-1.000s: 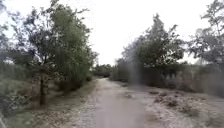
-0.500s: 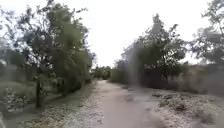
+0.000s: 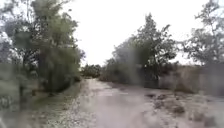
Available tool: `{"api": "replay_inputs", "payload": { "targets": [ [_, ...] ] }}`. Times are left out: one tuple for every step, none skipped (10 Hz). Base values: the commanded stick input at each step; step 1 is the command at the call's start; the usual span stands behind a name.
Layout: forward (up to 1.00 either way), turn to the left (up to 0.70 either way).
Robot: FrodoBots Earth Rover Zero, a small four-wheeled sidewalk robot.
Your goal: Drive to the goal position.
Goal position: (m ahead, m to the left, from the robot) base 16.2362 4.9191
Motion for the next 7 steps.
{"api": "replay_inputs", "payload": {
  "targets": [
    [0.45,0.00],
    [0.45,0.00],
    [0.45,0.00],
    [0.45,0.00],
    [0.45,0.00],
    [0.45,0.00],
    [0.45,0.00]
  ]
}}
